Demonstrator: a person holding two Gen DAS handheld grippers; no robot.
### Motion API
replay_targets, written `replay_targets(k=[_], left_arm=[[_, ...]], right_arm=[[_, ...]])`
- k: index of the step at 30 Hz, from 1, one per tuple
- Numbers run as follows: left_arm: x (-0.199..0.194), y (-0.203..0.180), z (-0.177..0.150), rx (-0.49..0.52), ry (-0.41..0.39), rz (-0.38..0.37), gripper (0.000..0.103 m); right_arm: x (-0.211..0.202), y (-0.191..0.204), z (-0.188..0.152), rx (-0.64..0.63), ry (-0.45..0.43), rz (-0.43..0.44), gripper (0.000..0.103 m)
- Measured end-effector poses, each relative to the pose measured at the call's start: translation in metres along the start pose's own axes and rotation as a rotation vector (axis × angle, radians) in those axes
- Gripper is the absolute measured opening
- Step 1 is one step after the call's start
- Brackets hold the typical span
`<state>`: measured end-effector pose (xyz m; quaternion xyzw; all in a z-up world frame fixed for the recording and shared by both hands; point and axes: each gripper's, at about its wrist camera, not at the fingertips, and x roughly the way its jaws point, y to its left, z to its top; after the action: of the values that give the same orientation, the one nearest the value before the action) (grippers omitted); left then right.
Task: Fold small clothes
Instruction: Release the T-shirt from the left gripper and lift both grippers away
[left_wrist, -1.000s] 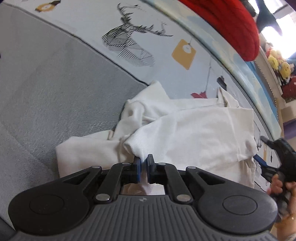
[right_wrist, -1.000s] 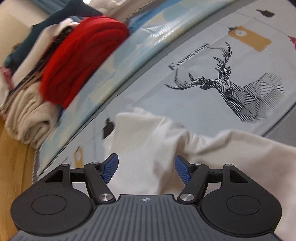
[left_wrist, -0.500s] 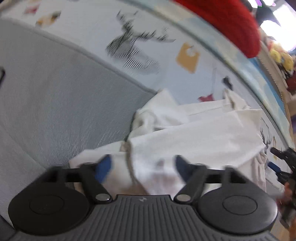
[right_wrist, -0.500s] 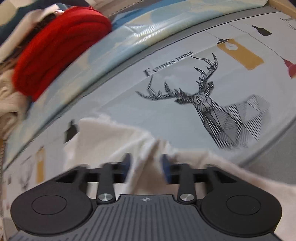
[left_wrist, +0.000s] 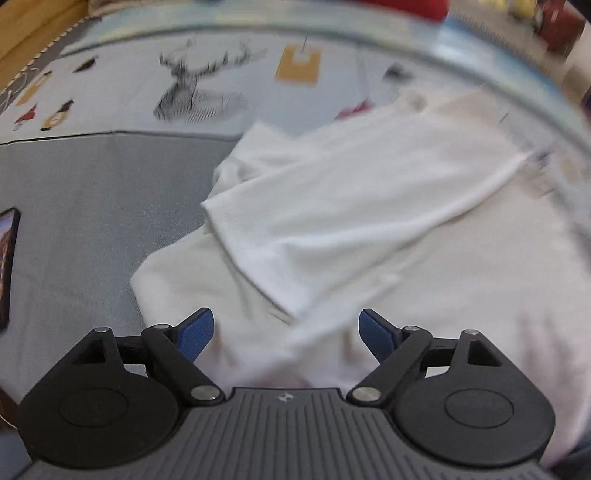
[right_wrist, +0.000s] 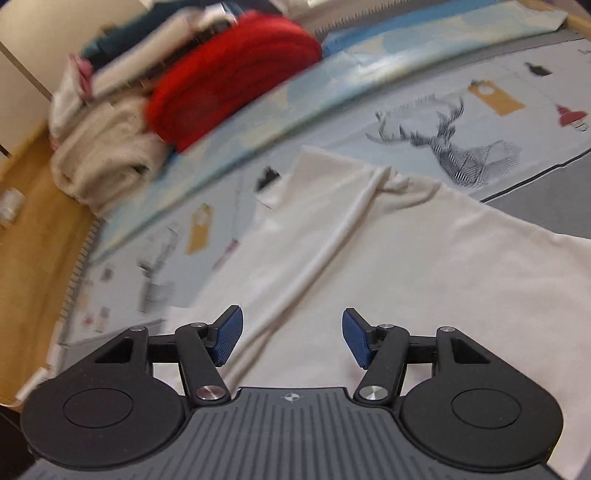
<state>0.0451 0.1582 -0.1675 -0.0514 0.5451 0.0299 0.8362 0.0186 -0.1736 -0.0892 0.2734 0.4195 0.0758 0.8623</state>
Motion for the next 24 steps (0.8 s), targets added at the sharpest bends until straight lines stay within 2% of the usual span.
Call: replay_targets(k=[4,7,11,14,17,20,24], left_arm=[[-0.048,-0.018,-0.036,-0.044,-0.023,-0.115,0.09],[-0.077,-0.034,-0.063,-0.08,-0.034,-0.148,0.09],[-0.116,-0.054,-0.092,-0.093,-0.064,-0.168,0.09],[-0.137,-0.062,-0.112,-0.109,-0.092,-0.17,0.093],[-0.143,-0.07,-0.129,-0.139,-0.084,-0.172,0.093],[-0.139,-0.082,-0.143,-0.15,-0.05,-0.18,0.093],[-0.121,-0.101,-0.162,-0.079,-0.055,-0.138,0.093]], right_arm=[[-0.081,0.006,-0.008,-0.059,-0.129,-0.01,0.063],[-0.128,0.007,-0.014,-0.111,-0.173,-0.033,0.063],[-0.2,0.01,-0.026,-0.159,-0.248,-0.001,0.064],[-0.254,0.013,-0.033,-0.191,-0.322,0.025,0.071],[-0.294,0.009,-0.039,-0.233,-0.395,0.005,0.075],[-0.307,-0.006,-0.043,-0.236,-0.42,-0.023,0.076],[-0.292,-0.038,-0.04,-0.229,-0.391,-0.095,0.076]])
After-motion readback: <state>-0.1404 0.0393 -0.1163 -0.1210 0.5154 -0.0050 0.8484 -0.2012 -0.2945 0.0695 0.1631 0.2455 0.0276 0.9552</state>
